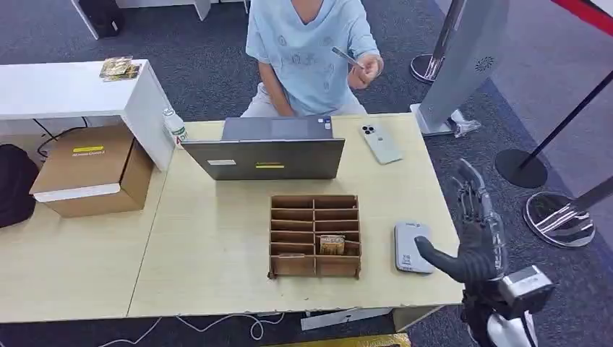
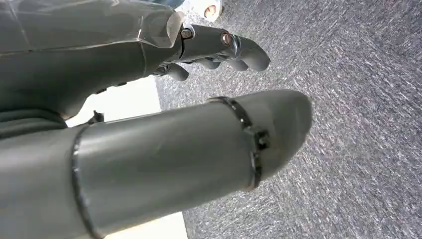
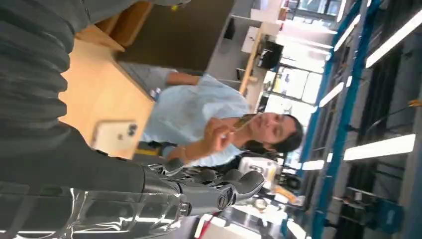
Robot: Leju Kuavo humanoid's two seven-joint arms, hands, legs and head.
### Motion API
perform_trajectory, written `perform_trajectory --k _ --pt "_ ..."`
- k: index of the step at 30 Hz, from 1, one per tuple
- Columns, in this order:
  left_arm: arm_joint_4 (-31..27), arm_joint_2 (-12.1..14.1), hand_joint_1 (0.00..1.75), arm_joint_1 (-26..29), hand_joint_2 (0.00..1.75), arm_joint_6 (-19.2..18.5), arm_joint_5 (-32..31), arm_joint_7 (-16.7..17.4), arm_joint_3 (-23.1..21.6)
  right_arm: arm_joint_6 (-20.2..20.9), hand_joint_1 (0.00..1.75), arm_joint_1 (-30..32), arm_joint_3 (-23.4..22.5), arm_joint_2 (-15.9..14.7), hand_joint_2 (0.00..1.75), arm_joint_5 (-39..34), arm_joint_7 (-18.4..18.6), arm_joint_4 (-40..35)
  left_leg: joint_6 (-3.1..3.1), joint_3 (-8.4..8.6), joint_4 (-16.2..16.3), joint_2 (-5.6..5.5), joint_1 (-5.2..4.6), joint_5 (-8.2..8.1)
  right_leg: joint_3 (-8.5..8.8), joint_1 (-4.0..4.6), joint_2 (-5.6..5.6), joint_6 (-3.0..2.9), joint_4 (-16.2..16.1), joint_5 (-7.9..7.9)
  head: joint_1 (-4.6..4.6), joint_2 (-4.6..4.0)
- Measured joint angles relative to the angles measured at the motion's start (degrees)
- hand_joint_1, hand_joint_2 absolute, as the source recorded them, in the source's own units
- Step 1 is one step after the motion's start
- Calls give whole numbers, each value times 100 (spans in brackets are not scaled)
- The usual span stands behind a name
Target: Pass the card to the sensor for recognition and then transmit it.
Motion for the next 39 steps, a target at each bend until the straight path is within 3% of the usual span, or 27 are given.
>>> perform_trajectory --k 9,22,39 --pt "0 -35 0 -22 0 57 0 2 -24 411 0 338 332 316 175 484 233 -15 0 3 0 4 -1 1 3 0 1 -1 1 2 2 0" --pt "0 -79 0 -49 0 48 2 24 -59 166 0 -105 428 756 175 1099 631 48 0 4 1 4 -1 2 5 -1 1 -1 1 3 2 0" --pt "0 -98 0 -43 0 39 13 74 -46 -127 0 -93 461 795 175 1276 758 190 0 3 1 3 -2 1 5 -1 1 -1 1 2 2 0"
